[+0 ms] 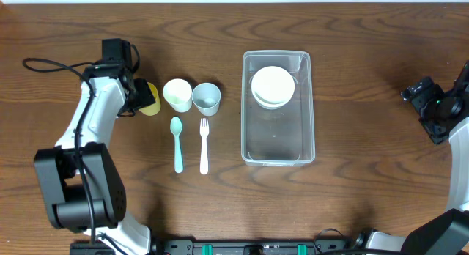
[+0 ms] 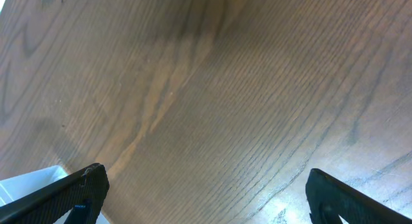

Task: Pack container
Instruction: 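Move the left gripper to the yellow cup and grasp its rim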

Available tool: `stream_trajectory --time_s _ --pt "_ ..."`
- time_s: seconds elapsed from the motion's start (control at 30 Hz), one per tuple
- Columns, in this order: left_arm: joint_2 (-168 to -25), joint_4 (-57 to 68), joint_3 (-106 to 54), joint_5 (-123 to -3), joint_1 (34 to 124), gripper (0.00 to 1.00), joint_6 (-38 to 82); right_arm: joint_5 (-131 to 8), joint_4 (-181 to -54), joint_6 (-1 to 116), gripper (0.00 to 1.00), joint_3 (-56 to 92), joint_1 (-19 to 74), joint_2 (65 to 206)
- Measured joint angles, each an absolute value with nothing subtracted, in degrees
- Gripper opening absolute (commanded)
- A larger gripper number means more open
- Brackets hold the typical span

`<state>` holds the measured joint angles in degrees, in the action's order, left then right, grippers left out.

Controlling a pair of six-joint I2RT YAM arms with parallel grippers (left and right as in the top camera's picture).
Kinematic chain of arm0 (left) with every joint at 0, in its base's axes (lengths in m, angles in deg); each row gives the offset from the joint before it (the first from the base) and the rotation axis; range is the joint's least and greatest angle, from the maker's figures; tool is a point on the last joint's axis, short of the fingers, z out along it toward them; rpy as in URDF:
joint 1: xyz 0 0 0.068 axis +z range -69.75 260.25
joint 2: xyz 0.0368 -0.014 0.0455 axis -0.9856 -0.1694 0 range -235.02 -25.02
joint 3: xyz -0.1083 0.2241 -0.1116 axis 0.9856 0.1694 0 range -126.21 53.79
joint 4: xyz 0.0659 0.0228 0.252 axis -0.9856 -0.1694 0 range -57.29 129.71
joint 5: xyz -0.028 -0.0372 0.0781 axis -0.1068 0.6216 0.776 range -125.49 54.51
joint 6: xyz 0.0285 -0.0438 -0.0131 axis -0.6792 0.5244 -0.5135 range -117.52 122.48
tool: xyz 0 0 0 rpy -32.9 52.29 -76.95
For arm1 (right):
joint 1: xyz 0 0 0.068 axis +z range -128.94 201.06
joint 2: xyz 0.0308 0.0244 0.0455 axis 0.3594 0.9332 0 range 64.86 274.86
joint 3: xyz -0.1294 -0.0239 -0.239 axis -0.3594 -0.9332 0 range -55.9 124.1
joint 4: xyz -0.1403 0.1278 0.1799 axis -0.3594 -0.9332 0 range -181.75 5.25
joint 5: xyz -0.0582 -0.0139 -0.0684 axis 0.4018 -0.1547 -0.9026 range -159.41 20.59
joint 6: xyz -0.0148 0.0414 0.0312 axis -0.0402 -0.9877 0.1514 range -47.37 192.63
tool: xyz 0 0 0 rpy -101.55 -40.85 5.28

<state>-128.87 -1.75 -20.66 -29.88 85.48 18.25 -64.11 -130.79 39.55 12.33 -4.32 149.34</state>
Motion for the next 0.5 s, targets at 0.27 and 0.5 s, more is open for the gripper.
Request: stream_trajectory --time_s 0.27,0.5 --pt "-129.59 -0.85 -20.66 -29.53 85.48 0.34 20.24 -64.13 -130.79 39.55 0.99 12.33 -4.32 149.34" --pt "-129.59 -0.46 -20.66 -29.47 85.48 0.1 20.78 -64.11 -130.79 39.55 0.99 12.33 -4.32 149.34"
